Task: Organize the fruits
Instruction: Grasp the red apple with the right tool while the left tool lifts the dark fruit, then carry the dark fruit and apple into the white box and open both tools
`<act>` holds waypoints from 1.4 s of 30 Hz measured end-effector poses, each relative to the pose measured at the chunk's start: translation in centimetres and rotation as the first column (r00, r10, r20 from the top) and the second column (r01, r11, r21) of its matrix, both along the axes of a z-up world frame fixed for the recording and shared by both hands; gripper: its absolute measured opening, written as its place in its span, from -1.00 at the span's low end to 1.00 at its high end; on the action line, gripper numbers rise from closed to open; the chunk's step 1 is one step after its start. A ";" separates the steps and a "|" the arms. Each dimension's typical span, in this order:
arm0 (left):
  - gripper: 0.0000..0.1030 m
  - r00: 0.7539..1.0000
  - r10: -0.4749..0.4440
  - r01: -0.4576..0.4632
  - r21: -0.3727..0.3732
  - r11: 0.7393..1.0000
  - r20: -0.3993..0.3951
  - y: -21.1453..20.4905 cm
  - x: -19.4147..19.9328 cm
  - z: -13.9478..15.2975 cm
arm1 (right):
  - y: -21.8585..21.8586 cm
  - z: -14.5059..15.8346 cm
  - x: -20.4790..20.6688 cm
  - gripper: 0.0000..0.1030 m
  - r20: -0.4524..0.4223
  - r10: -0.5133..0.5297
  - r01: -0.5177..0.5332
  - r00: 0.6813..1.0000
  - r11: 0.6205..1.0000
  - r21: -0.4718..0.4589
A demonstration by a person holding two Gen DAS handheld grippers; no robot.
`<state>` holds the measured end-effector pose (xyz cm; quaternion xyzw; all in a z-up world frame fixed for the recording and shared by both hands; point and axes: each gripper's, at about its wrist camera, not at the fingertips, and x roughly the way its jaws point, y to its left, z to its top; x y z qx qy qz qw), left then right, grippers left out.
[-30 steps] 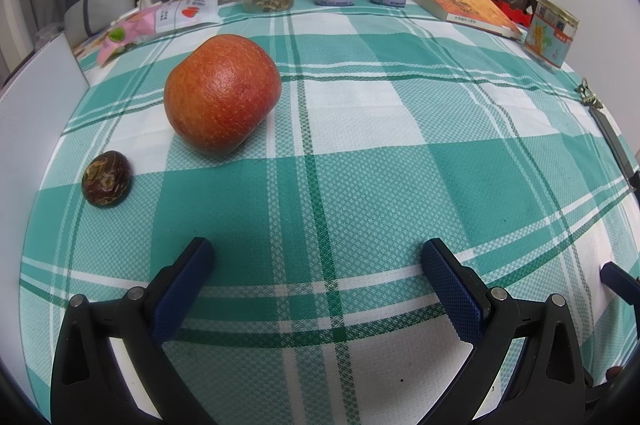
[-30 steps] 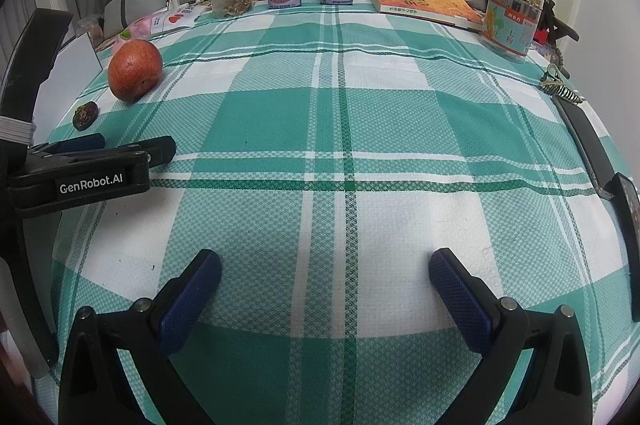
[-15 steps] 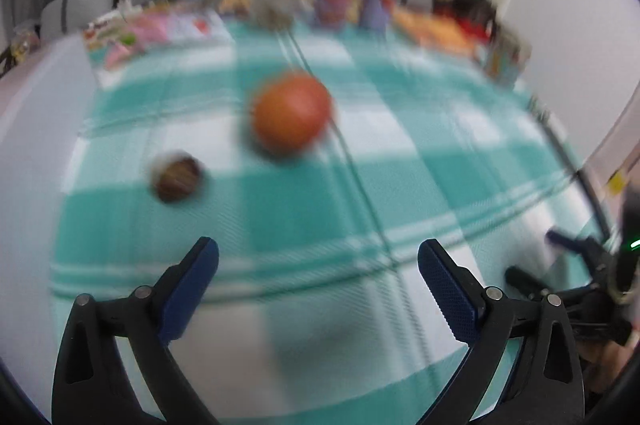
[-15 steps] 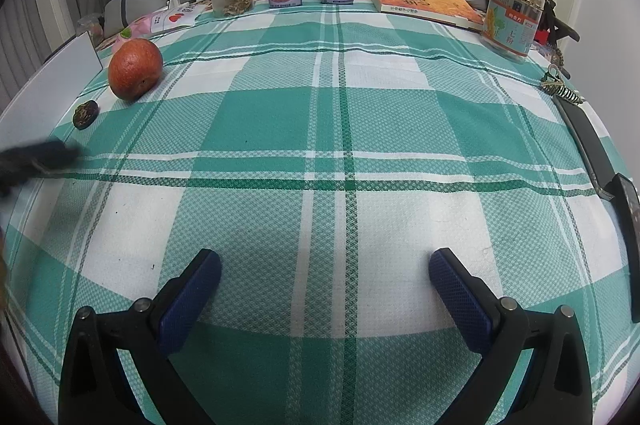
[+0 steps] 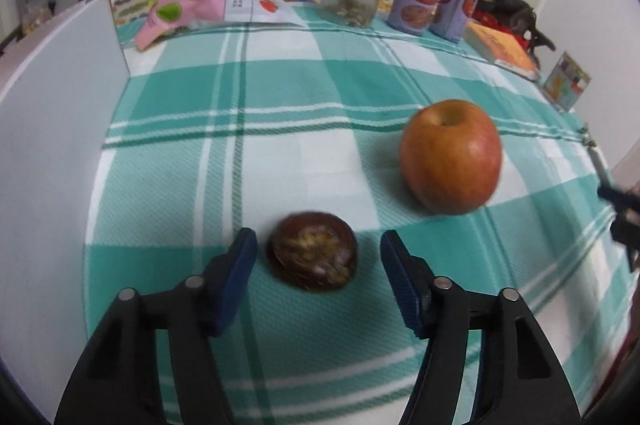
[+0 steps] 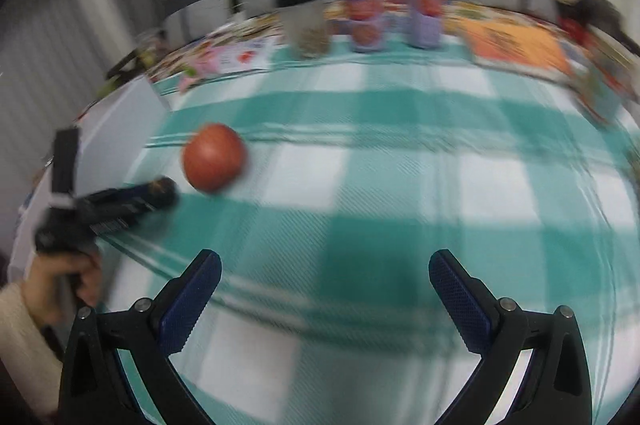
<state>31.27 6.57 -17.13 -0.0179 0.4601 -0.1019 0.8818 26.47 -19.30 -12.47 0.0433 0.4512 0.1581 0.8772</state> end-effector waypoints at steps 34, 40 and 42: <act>-0.13 0.948 0.309 -0.288 -0.217 0.933 0.072 20.1 -18.3 21.7 | 26.2 13.7 -1.2 0.35 -0.085 0.547 -0.484 0.833 0.794 0.368; -0.12 0.902 0.422 -0.429 -0.073 0.900 -0.093 26.7 -13.5 13.3 | 37.7 9.4 -2.8 0.35 -0.151 0.593 -0.551 0.791 0.797 0.247; -0.12 0.875 0.461 -0.471 -0.045 0.881 -0.148 28.0 -11.3 10.2 | 40.8 7.0 -1.5 0.35 -0.176 0.567 -0.544 0.805 0.823 0.163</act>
